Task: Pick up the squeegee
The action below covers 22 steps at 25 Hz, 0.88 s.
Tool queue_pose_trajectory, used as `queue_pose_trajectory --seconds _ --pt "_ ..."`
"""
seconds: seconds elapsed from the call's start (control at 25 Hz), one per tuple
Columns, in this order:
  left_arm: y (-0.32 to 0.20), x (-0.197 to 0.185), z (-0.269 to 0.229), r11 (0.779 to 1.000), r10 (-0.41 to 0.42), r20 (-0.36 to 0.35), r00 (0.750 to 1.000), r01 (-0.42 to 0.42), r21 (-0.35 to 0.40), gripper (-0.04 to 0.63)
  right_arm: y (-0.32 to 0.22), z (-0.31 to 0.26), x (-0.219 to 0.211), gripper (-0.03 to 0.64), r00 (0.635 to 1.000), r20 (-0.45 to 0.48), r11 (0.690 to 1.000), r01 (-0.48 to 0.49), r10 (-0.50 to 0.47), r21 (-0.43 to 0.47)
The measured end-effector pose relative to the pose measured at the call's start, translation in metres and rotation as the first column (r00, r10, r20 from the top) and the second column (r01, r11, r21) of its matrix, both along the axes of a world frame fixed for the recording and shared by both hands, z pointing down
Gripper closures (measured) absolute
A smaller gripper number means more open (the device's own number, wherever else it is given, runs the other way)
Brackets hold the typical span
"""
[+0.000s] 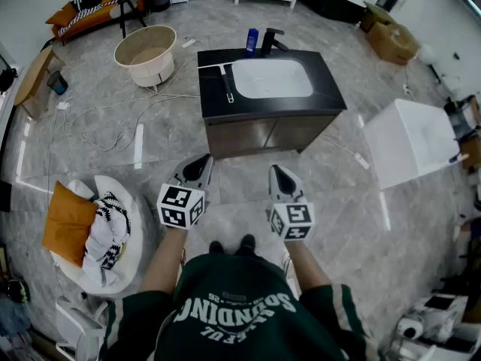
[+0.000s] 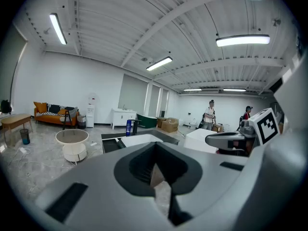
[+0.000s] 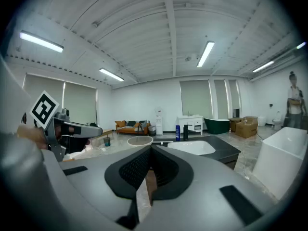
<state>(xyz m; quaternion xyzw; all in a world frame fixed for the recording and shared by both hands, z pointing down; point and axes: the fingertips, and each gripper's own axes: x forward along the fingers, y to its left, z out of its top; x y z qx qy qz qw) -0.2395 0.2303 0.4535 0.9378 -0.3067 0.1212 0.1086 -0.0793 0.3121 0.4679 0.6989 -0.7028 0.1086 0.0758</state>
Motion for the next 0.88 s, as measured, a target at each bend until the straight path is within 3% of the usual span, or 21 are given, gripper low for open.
queue_pose_trajectory --seconds 0.88 --pt "0.008 0.049 0.015 1.000 0.007 0.036 0.999 -0.007 -0.002 0.594 -0.007 0.008 0.039 0.617 0.997 0.037 0.998 0.063 -0.062 -0.011"
